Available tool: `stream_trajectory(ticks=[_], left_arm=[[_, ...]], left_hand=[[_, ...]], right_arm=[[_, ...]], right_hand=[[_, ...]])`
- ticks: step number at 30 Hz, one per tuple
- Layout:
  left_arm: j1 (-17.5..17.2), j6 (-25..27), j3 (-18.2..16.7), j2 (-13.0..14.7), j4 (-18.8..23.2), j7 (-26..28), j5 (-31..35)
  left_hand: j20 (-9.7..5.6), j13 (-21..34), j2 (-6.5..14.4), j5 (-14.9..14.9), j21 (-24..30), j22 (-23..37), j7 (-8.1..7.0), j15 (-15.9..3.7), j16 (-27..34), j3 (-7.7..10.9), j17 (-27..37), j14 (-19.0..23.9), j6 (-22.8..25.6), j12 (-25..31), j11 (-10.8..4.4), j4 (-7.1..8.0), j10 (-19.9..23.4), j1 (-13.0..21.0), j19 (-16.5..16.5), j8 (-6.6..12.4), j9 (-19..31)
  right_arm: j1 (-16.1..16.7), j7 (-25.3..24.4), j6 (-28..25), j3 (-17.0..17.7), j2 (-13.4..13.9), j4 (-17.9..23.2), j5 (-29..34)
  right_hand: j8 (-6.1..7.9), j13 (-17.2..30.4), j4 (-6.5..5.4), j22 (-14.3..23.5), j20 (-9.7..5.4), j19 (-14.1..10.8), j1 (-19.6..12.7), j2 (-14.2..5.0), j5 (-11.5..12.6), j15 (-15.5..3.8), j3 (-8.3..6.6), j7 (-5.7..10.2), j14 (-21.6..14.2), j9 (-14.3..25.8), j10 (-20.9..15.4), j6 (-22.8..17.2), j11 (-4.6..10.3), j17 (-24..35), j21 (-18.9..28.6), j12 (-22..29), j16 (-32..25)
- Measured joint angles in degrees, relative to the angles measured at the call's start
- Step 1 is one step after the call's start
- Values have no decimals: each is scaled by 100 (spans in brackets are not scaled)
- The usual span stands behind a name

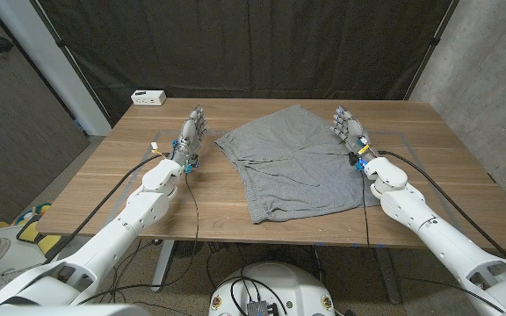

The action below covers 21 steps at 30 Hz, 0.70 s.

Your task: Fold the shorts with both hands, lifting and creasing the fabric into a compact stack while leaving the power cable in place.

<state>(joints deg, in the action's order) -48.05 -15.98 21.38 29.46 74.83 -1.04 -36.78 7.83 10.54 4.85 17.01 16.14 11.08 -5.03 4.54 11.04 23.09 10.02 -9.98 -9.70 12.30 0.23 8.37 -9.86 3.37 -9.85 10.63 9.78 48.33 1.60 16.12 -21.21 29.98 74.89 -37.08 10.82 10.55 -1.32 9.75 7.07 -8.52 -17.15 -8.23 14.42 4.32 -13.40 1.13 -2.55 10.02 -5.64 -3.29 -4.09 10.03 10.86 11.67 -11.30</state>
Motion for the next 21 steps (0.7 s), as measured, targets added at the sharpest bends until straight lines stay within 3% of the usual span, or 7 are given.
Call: stream_trajectory(ticks=[3, 8, 21], left_arm=[[0, 32, 0, 0, 0, 46, 56], [1, 79, 58, 92, 127, 114, 176], [1, 364, 247, 403, 535, 328, 712]], left_hand=[[146, 2, 34, 0, 0, 0, 0, 82, 15, 25, 0, -1, 0, 23, 74, -21, -3, 34, 1, 22, 24], [232, 1, 67, -8, 44, -1, 0, 114, 23, 44, 0, 29, 0, 64, 81, -40, 3, 67, 33, 40, 24], [262, 1, 89, -92, 44, 26, 36, 142, 23, 103, -1, 0, -10, 108, 143, -100, 4, 198, 64, 62, 23]], right_arm=[[15, 0, 0, -9, 50, 48, 0], [45, -85, -131, -30, 152, 162, 152], [180, -291, -465, -92, 607, 689, 560]], right_hand=[[0, 0, 28, 0, 0, 0, -6, 1, 0, 0, -28, -2, 0, 0, 0, -2, 0, 0, 0, 0, 0], [22, -1, 73, 0, 31, -30, -86, -41, 0, 0, -74, -31, 0, 0, 0, -30, 0, 0, 0, 0, 0], [22, -1, 175, -1, 31, -30, -204, -52, -46, 30, -178, -29, -31, -1, -62, -72, -1, -1, 0, 0, 0]])
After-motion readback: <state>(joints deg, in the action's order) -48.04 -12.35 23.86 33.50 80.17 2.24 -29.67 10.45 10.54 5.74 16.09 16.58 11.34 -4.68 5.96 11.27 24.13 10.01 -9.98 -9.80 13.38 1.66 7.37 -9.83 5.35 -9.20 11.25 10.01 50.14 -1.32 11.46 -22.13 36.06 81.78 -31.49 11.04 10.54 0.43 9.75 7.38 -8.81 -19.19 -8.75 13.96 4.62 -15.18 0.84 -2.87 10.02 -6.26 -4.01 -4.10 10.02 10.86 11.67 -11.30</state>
